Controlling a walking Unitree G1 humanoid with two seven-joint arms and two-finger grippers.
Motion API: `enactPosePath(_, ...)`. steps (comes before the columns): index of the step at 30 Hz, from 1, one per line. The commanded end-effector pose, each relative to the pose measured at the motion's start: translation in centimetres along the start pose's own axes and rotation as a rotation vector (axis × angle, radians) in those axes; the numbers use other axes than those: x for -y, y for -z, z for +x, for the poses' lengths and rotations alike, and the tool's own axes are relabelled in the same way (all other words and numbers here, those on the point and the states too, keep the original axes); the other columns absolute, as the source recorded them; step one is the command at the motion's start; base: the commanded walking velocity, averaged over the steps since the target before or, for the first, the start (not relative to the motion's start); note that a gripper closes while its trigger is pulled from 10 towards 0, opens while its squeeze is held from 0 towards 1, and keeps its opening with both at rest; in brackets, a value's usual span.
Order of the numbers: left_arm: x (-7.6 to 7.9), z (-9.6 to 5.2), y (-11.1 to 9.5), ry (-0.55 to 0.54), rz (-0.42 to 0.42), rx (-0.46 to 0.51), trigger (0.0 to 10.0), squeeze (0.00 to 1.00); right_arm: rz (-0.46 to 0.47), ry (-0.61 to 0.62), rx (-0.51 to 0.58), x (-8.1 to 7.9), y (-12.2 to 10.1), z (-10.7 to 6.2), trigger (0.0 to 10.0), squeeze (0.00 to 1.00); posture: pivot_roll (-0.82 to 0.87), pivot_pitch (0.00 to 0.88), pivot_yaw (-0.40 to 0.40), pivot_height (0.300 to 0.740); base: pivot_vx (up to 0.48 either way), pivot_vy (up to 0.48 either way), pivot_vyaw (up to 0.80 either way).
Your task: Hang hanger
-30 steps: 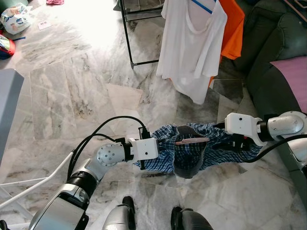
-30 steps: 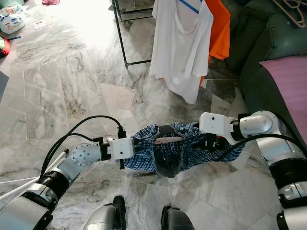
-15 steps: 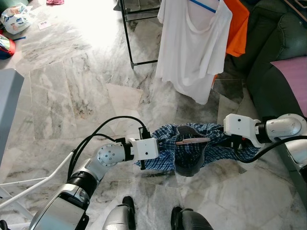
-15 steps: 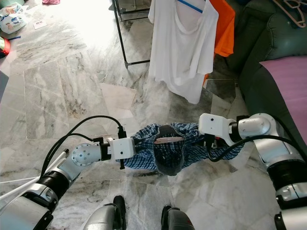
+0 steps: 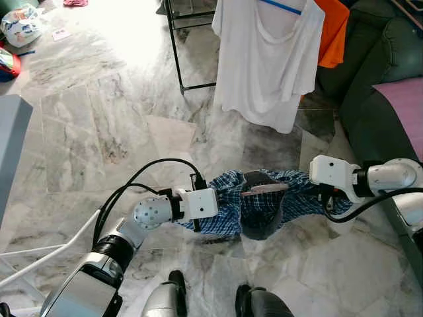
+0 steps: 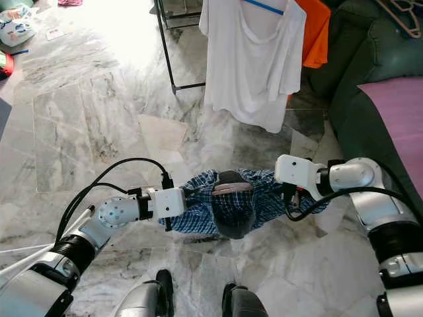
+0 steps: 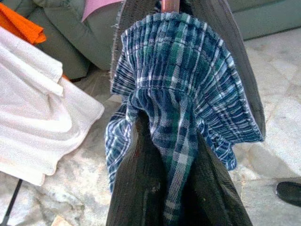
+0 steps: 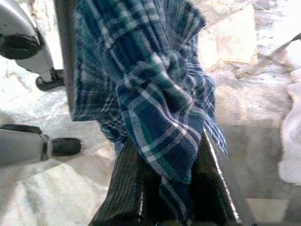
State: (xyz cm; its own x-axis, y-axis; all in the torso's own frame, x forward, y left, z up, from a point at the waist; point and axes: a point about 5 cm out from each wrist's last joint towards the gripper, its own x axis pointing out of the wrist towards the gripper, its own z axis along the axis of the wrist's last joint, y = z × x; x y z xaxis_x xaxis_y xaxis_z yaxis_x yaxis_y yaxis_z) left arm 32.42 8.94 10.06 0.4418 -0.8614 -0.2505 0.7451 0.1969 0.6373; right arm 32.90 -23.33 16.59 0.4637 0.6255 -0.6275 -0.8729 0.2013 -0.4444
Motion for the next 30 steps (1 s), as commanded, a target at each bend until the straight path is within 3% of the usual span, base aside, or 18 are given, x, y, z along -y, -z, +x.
enactPosePath(1,0.6,0.2,0.1,0.023,-0.004,0.000,0.0,0.00,0.016,0.001,0.049,-0.2,-0.4,0.2,0.0,0.00,-0.01,0.292,0.046,0.740,0.000,0.000,0.00)
enactPosePath(10,0.3,0.2,0.2,-0.024,0.010,-0.015,0.2,0.00,0.056,0.015,0.101,-0.6,-0.7,0.9,0.0,0.00,-0.01,0.287,0.045,0.740,0.000,0.000,0.00)
enactPosePath(11,0.1,0.2,0.2,-0.039,0.017,-0.019,1.8,0.00,0.059,0.017,0.109,-0.6,-0.7,0.9,0.0,0.00,-0.01,0.287,0.045,0.740,0.000,0.000,0.00)
enactPosePath(12,0.1,0.2,0.2,-0.039,0.017,-0.019,1.8,0.00,0.059,0.017,0.109,-0.6,-0.7,0.9,0.0,0.00,-0.01,0.287,0.045,0.740,0.000,0.000,0.00)
enactPosePath(13,0.0,0.2,0.2,-0.055,0.022,-0.022,5.4,0.00,0.062,0.016,0.114,-0.7,-0.7,1.0,0.0,0.00,-0.01,0.287,0.045,0.740,0.000,0.000,0.00)
enactPosePath(14,-0.2,0.1,0.3,-0.068,0.015,-0.023,10.0,0.00,0.062,0.016,0.116,-0.8,-0.7,1.0,0.0,0.00,-0.01,0.287,0.044,0.740,0.000,0.000,0.00)
enactPosePath(15,-0.4,0.1,0.3,-0.087,-0.002,-0.020,10.0,1.00,0.062,0.014,0.121,-0.9,-0.8,1.1,0.0,0.00,-0.01,0.286,0.044,0.740,0.000,0.000,0.00)
enactPosePath(19,-1.0,0.0,0.2,-0.138,-0.004,-0.018,10.0,1.00,0.074,0.009,0.141,-1.1,-0.9,1.2,0.0,0.00,-0.01,0.285,0.045,0.740,0.000,0.000,0.00)
enactPosePath(23,-2.6,-0.4,-0.3,-0.275,0.081,-0.001,10.0,1.00,0.075,0.007,0.151,-1.6,-0.8,1.6,0.0,0.00,-0.01,0.285,0.045,0.740,0.000,0.000,0.00)
enactPosePath(30,-3.1,-0.7,-0.6,-0.329,0.117,0.015,10.0,1.00,0.124,0.009,0.167,-2.0,-0.6,2.1,0.0,0.00,-0.01,0.285,0.047,0.740,0.000,0.000,0.00)
